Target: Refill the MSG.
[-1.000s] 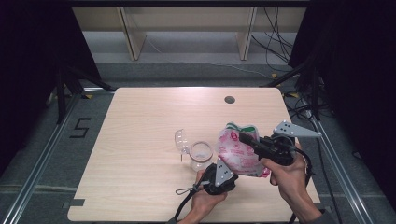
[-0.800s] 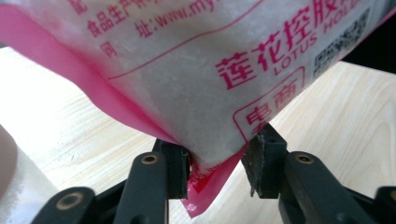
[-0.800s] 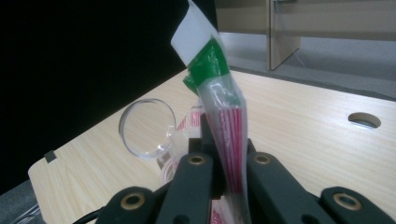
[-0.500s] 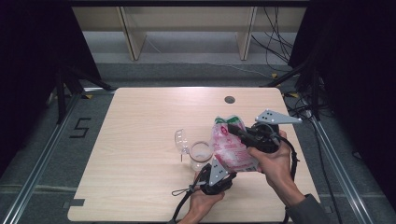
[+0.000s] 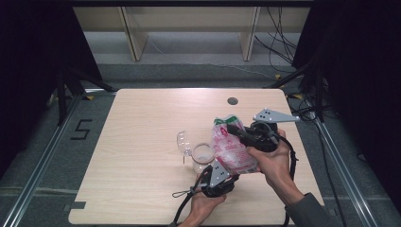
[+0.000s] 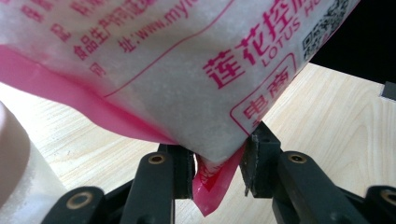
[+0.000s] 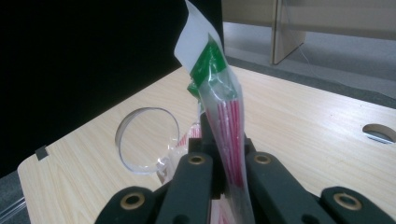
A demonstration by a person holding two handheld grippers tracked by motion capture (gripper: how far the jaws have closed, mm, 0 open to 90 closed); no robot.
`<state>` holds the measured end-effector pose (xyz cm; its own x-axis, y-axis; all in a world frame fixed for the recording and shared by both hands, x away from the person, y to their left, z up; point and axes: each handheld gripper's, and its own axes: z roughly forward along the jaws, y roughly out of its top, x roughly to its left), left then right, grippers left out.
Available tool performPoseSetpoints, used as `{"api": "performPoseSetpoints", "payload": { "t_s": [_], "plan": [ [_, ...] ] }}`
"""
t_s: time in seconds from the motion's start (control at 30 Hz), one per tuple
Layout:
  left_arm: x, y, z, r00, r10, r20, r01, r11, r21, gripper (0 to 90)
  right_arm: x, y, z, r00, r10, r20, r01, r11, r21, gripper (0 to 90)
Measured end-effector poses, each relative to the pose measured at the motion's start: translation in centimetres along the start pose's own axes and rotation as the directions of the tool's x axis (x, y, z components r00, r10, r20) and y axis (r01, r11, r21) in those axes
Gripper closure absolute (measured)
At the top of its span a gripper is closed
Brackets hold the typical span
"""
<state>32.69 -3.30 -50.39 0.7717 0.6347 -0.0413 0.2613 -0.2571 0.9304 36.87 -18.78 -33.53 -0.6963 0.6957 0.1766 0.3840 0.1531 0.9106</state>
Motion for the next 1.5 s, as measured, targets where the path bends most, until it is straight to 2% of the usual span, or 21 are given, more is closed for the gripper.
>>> {"api": "performPoseSetpoints", "payload": {
  "t_s": [0.1, 0.2, 0.37, 0.43, 0.47, 0.6, 0.67, 0.7, 0.73, 0.83, 0.87, 0.9, 0.97, 1.0, 1.07, 1.1, 1.13, 1.23, 1.33, 1.37, 1.5],
  "plan": [
    [-0.1, 0.0, 0.0, 0.9999, -0.007, -0.009, 0.008, 0.9999, 0.010, 68.1, 0.0, 0.1, 0.5, 0.9998, -0.021, 0.004, 0.021, 1.000, 0.006, 90.0],
    [-0.1, -0.1, 0.2, 0.9999, -0.006, 0.011, 0.006, 0.9999, 0.008, 68.4, 0.1, 0.1, 0.7, 0.9999, -0.016, 0.005, 0.016, 1.000, 0.027, 90.0],
    [-0.1, 0.0, 0.2, 0.9998, -0.003, 0.019, 0.003, 1.0000, 0.007, 69.3, 0.3, 0.4, 1.4, 0.9999, -0.013, 0.009, 0.012, 0.999, 0.050, 90.0],
    [-0.1, 0.1, 0.2, 0.9999, -0.002, 0.016, 0.002, 1.0000, 0.004, 69.4, 0.2, 0.4, 1.5, 0.9996, -0.020, 0.018, 0.019, 0.999, 0.041, 90.0],
    [-0.1, 0.1, 0.1, 0.9999, -0.007, 0.009, 0.007, 1.0000, 0.004, 69.5, 0.1, 0.5, 1.7, 0.9992, -0.037, 0.015, 0.037, 0.999, 0.040, 90.0],
    [-0.1, 0.1, 0.2, 0.9998, -0.005, 0.017, 0.005, 1.0000, 0.005, 69.8, 0.6, 0.6, 2.1, 0.9998, -0.001, 0.018, 0.000, 0.998, 0.063, 90.0],
    [-0.1, 0.1, 0.2, 0.9999, -0.007, 0.014, 0.007, 1.0000, 0.004, 69.8, 0.5, 0.6, 2.2, 0.9999, -0.008, 0.008, 0.007, 0.998, 0.058, 90.0],
    [-0.1, 0.1, 0.2, 0.9998, -0.010, 0.016, 0.010, 0.9999, 0.006, 69.9, 0.4, 0.6, 2.3, 0.9990, -0.037, 0.027, 0.035, 0.998, 0.045, 90.0],
    [0.0, 0.1, 0.2, 0.9998, -0.012, 0.017, 0.011, 0.9999, 0.006, 70.0, 0.5, 0.7, 2.5, 0.9998, -0.005, 0.020, 0.004, 0.998, 0.060, 90.0],
    [-0.1, 0.2, 0.3, 0.9997, -0.017, 0.016, 0.017, 0.9998, 0.000, 70.2, 0.6, 0.8, 2.6, 0.9997, -0.008, 0.021, 0.006, 0.998, 0.070, 90.0],
    [0.0, 0.2, 0.3, 0.9998, -0.004, 0.017, 0.004, 1.0000, 0.001, 70.2, 0.6, 0.7, 2.9, 0.9996, -0.014, 0.023, 0.013, 0.998, 0.060, 90.0],
    [0.0, 0.2, 0.3, 0.9998, -0.008, 0.017, 0.008, 1.0000, 0.001, 70.3, 0.7, 0.8, 2.9, 0.9995, -0.019, 0.027, 0.017, 0.997, 0.079, 90.0],
    [0.1, 0.2, 0.3, 0.9997, -0.009, 0.021, 0.009, 1.0000, 0.002, 70.4, 0.7, 0.9, 3.2, 0.9997, -0.012, 0.020, 0.010, 0.996, 0.088, 90.0],
    [0.1, 0.2, 0.3, 0.9998, -0.008, 0.018, 0.008, 1.0000, 0.002, 70.5, 0.9, 0.9, 3.2, 0.9995, 0.001, 0.032, -0.004, 0.996, 0.092, 90.0],
    [0.1, 0.2, 0.4, 0.9996, -0.013, 0.024, 0.013, 0.9999, 0.008, 70.7, 0.8, 0.9, 3.6, 0.9991, -0.028, 0.032, 0.025, 0.996, 0.085, 90.0],
    [0.1, 0.2, 0.4, 0.9995, -0.017, 0.027, 0.017, 0.9998, 0.010, 70.8, 0.9, 0.9, 3.7, 0.9997, -0.016, 0.020, 0.014, 0.996, 0.091, 90.0],
    [0.1, 0.2, 0.4, 0.9994, -0.019, 0.029, 0.019, 0.9998, 0.007, 70.8, 0.9, 1.0, 3.9, 0.9986, -0.042, 0.032, 0.038, 0.994, 0.099, 90.0],
    [0.1, 0.3, 0.5, 0.9992, -0.022, 0.035, 0.021, 0.9997, 0.012, 70.9, 1.1, 0.9, 4.1, 0.9990, -0.021, 0.040, 0.017, 0.994, 0.107, 90.0],
    [0.2, 0.3, 0.6, 0.9990, -0.020, 0.039, 0.019, 0.9997, 0.012, 71.1, 1.0, 1.0, 4.6, 0.9992, -0.026, 0.031, 0.022, 0.994, 0.111, 90.0],
    [0.1, 0.3, 0.6, 0.9990, -0.027, 0.036, 0.026, 0.9996, 0.012, 71.2, 1.0, 1.0, 4.7, 0.9979, -0.044, 0.048, 0.038, 0.992, 0.117, 90.0],
    [0.2, 0.3, 0.7, 0.9983, -0.022, 0.054, 0.020, 0.9995, 0.023, 71.5, 1.3, 0.8, 5.4, 0.9979, -0.038, 0.052, 0.030, 0.989, 0.146, 90.0]
  ]
}}
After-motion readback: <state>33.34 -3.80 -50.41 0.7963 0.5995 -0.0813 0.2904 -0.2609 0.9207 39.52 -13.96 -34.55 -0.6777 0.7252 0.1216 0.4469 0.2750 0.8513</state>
